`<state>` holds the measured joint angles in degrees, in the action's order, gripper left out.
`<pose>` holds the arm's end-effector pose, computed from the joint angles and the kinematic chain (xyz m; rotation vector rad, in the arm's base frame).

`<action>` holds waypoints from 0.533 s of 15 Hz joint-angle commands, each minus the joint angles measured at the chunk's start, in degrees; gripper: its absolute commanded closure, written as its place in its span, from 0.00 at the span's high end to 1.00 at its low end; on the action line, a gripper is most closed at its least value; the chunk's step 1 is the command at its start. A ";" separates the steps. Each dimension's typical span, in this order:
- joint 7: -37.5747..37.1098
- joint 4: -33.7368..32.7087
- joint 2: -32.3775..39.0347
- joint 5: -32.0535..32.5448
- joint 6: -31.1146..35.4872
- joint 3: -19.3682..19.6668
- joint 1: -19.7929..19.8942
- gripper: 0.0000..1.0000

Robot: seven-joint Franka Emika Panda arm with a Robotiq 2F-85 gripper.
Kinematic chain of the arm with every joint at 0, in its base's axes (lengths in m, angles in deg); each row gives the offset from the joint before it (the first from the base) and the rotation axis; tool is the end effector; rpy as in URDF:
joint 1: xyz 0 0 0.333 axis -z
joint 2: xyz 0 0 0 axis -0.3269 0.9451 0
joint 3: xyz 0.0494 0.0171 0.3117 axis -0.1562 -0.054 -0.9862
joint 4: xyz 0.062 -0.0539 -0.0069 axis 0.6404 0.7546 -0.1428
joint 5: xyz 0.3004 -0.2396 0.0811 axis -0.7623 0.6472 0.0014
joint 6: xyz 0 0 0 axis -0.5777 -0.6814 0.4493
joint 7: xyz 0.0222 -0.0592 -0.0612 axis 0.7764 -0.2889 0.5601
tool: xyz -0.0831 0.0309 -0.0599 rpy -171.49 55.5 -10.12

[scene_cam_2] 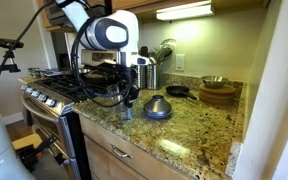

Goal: Put the slicer in the container then put the grey cover on top of the container

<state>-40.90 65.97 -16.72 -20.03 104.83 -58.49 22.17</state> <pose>0.4208 -0.0320 0.2873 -3.1157 0.2131 0.0068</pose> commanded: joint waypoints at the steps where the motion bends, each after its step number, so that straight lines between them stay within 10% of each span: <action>1: -0.41 0.09 0.27 0.24 1.16 0.54 0.06 0.13; 8: 0.11 0.27 -0.73 0.16 0.27 0.63 0.04 0.08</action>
<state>-40.90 65.80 -16.71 -20.04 104.93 -58.47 22.17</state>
